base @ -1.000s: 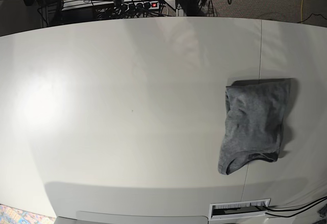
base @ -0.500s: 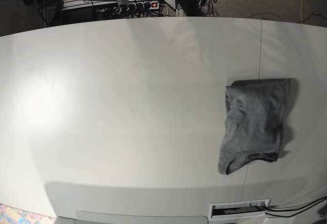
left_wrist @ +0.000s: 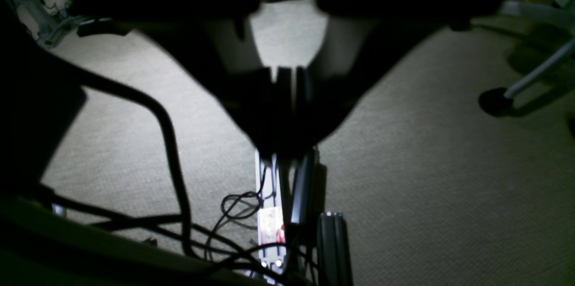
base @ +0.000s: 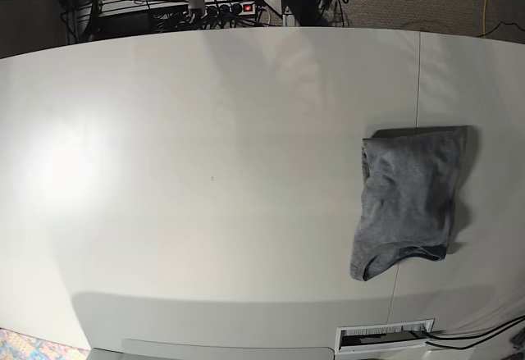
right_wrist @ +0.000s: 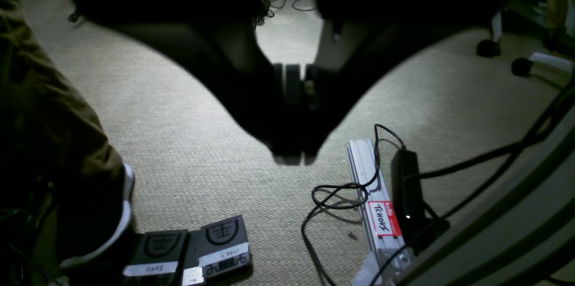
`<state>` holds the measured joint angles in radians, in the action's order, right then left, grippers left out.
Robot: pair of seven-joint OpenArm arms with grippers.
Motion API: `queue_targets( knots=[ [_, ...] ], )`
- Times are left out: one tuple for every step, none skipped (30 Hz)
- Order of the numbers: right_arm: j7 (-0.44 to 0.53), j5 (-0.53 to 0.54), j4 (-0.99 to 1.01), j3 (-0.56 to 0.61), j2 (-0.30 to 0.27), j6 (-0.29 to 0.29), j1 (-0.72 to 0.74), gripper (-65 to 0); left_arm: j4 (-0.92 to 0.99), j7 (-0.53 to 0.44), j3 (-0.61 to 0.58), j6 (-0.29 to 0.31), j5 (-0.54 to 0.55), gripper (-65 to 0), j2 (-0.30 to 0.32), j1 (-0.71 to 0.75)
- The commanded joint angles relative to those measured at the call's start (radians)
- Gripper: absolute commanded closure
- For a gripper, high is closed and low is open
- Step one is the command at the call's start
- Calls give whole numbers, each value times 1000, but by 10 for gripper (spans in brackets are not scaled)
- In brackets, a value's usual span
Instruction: Fold the T-shirt properly
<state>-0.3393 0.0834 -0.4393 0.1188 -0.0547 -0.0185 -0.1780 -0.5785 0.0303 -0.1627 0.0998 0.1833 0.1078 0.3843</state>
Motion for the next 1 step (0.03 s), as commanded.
queue_targets(
  knots=[
    [13, 10, -4, -1, -3, 1, -5, 0, -4, -17, -3, 12, 3, 0, -13, 8]
  ],
)
